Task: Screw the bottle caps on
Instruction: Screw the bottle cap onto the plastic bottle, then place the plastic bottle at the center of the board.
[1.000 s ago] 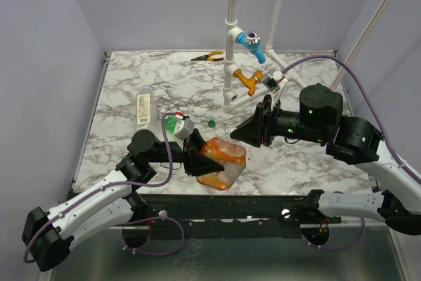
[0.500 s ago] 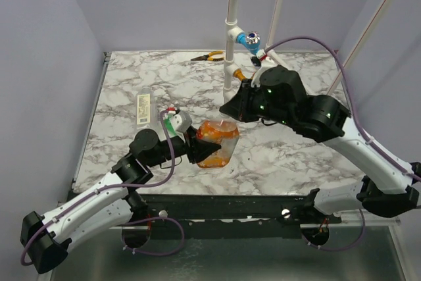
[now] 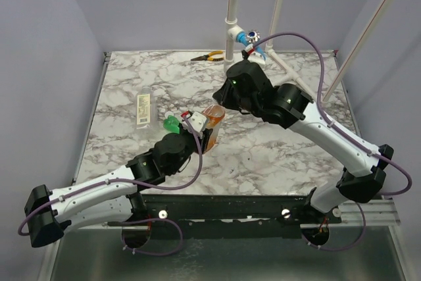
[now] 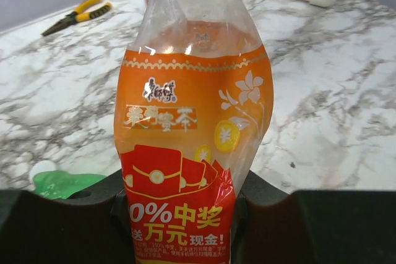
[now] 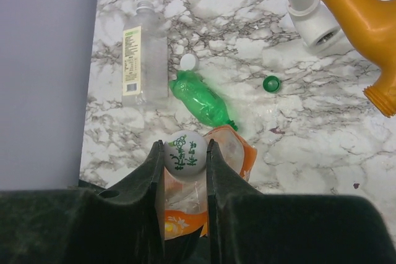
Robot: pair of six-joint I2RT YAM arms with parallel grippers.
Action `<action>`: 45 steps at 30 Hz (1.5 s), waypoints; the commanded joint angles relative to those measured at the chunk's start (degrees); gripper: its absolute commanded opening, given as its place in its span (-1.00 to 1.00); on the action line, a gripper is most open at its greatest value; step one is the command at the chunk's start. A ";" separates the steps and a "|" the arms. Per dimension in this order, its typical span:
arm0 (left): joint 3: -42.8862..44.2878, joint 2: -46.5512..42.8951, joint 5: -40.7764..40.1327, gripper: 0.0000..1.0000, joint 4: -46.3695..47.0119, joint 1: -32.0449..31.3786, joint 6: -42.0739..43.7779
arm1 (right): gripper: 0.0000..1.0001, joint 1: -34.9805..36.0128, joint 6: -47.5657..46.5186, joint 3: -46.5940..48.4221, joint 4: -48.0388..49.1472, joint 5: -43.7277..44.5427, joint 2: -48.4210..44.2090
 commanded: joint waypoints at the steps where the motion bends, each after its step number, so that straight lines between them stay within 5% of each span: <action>1: 3.81 2.82 -15.49 -1.00 12.72 -4.24 11.57 | -0.99 2.99 7.10 0.31 -2.56 -8.40 5.65; 18: 3.12 10.60 -28.86 -1.00 23.47 -7.58 22.73 | -0.99 2.04 8.44 2.29 3.39 -12.19 10.65; 19: 3.00 10.72 -28.35 -1.00 23.59 -7.58 22.86 | -0.89 2.01 8.46 2.87 3.28 -12.25 10.94; 22: 1.42 9.13 -26.53 -1.00 22.20 -7.49 20.81 | -0.15 2.01 6.77 3.23 3.52 -11.19 9.71; 24: 0.69 6.97 -23.50 -1.00 17.33 -6.02 15.55 | 0.31 2.01 4.99 2.83 4.30 -10.04 7.12; 27: 0.58 4.13 -17.45 -1.00 8.59 -0.55 6.34 | 0.53 2.00 1.59 1.10 7.28 -8.92 1.80; 35: 5.04 10.79 9.55 -1.00 -1.63 22.59 -13.88 | 0.62 2.00 -6.32 -8.29 16.94 -8.25 -13.39; 40: 16.73 30.28 25.76 -1.00 -1.69 34.45 -24.05 | 0.62 2.00 -8.85 -16.10 20.06 -6.28 -22.82; 45: 30.82 49.51 27.32 -0.99 -6.17 38.13 -28.69 | 0.63 2.06 -9.49 -20.68 17.74 -6.22 -28.06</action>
